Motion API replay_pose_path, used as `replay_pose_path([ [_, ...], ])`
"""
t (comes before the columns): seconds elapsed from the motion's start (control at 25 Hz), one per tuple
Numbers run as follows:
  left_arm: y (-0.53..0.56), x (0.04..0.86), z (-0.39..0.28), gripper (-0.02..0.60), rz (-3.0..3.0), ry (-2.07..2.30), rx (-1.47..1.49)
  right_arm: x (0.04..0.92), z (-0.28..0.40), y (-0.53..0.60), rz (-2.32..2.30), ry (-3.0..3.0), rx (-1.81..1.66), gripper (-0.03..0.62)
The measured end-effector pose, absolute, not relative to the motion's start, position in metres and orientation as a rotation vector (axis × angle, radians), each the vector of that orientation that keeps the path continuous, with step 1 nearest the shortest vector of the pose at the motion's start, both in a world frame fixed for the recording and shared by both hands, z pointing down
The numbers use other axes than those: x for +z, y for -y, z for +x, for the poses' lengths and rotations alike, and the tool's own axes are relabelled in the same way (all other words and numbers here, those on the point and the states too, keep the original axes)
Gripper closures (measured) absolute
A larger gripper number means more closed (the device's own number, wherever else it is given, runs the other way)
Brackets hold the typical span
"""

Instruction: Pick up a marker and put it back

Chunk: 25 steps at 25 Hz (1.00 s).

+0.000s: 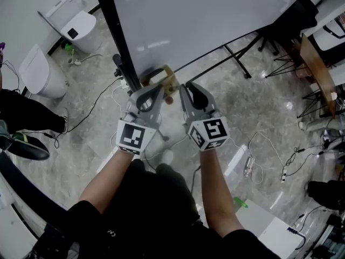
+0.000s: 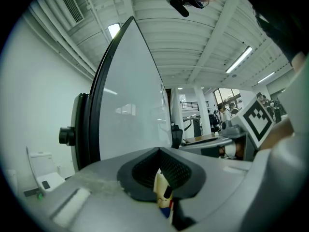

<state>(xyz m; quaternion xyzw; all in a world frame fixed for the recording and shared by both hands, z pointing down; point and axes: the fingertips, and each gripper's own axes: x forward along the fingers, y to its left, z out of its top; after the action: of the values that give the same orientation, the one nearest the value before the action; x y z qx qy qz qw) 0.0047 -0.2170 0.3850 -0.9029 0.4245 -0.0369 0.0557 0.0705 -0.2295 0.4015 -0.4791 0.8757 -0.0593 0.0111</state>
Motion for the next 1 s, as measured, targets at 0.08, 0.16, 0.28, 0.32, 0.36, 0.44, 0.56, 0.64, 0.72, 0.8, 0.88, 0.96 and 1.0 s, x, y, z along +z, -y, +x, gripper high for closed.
replay_pose_path([
  [0.08,0.217,0.386,0.004,0.578,-2.744,-1.299,-0.109,0.406,0.068,0.231,-1.491,-2.739,-0.197,0.519],
  [0.16,0.217,0.386,0.003,0.578,-2.757,-1.325,-0.095,0.41,0.066,0.232,-1.49,-2.744,-0.208,0.519],
  [0.28,0.217,0.387,0.003,0.578,-2.741,-1.301,-0.117,0.417,0.065,0.233,-1.49,-2.753,-0.224,0.519],
  [0.32,0.217,0.387,0.002,0.578,-2.737,-1.295,-0.122,0.42,0.064,0.234,-1.49,-2.756,-0.229,0.519],
  [0.36,0.217,0.388,0.002,0.578,-2.739,-1.298,-0.119,0.422,0.063,0.235,-1.491,-2.758,-0.235,0.519],
  [0.44,0.217,0.387,0.001,0.578,-2.756,-1.326,-0.101,0.426,0.063,0.237,-1.494,-2.759,-0.244,0.519],
  [0.56,0.217,0.387,0.001,0.578,-2.75,-1.318,-0.11,0.429,0.062,0.239,-1.496,-2.752,-0.252,0.52],
  [0.64,0.216,0.388,0.0,0.578,-2.735,-1.296,-0.125,0.431,0.061,0.24,-1.495,-2.747,-0.26,0.519],
  [0.72,0.216,0.387,0.0,0.578,-2.738,-1.3,-0.125,0.432,0.06,0.24,-1.494,-2.742,-0.268,0.519],
  [0.8,0.216,0.384,0.0,0.578,-2.753,-1.328,-0.11,0.432,0.059,0.241,-1.489,-2.739,-0.275,0.519],
  [0.88,0.217,0.383,-0.001,0.578,-2.75,-1.33,-0.113,0.432,0.059,0.242,-1.486,-2.735,-0.278,0.519],
  [0.96,0.216,0.384,-0.002,0.578,-2.743,-1.323,-0.119,0.433,0.059,0.243,-1.486,-2.732,-0.28,0.519],
  [1.0,0.216,0.385,-0.002,0.578,-2.743,-1.324,-0.121,0.434,0.059,0.243,-1.487,-2.732,-0.282,0.519],
])
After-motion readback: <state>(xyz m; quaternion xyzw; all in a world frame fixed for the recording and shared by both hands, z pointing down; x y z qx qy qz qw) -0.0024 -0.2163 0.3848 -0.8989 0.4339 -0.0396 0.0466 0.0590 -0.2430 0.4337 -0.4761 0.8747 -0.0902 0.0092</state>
